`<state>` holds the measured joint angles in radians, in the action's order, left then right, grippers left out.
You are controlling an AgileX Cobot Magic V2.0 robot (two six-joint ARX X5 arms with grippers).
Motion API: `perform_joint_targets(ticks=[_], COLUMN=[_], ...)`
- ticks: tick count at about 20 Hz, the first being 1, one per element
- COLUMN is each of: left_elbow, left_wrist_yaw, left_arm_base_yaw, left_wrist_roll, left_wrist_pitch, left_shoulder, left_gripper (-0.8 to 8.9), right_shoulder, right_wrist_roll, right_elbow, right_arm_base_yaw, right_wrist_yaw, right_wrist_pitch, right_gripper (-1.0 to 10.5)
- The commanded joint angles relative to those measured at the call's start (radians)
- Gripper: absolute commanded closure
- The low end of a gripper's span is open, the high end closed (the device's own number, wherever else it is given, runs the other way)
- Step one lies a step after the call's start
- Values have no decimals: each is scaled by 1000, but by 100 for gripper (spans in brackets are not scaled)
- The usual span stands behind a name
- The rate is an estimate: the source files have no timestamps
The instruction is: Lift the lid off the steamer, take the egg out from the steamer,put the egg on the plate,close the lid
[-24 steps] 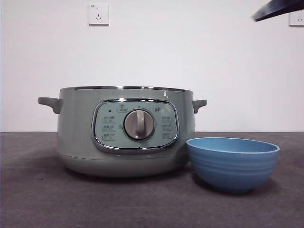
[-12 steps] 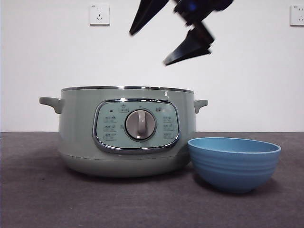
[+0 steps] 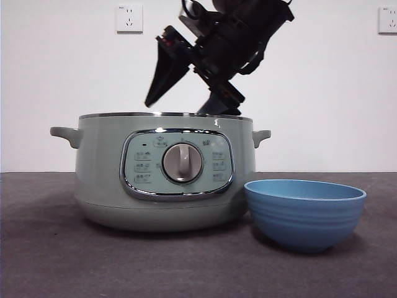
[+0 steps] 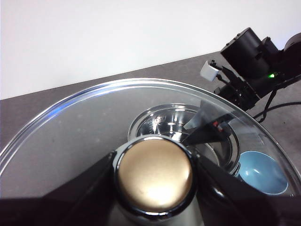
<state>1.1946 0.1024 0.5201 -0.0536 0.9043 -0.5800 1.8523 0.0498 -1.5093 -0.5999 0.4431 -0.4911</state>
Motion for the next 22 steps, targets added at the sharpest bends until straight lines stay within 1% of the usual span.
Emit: perform_joint_targets(ticks=[1, 4, 12, 18, 22], left_elbow=[5, 5, 5, 5, 5], left_wrist_yaw=[1, 0, 0, 0, 0], left_arm_base_yaw=[3, 3, 3, 3, 3], left_wrist_roll=[-6, -7, -6, -6, -6], left_wrist_pitch=[-58, -57, -42, -26, -19], left_shoulder=[11, 11, 11, 11, 11], left_gripper=[822, 822, 822, 822, 822], right_shoulder=[10, 11, 95, 151, 177], right_wrist_roll=[12, 11, 3, -34, -34], right_elbow=[-1, -1, -1, -1, -1], right_arm_base_yaw=[-25, -51, -57, -66, -80], right_wrist_yaw=[2, -2, 1, 27, 30], right_wrist_pitch=[31, 60, 80, 127, 148], right_gripper=[475, 475, 475, 476, 477])
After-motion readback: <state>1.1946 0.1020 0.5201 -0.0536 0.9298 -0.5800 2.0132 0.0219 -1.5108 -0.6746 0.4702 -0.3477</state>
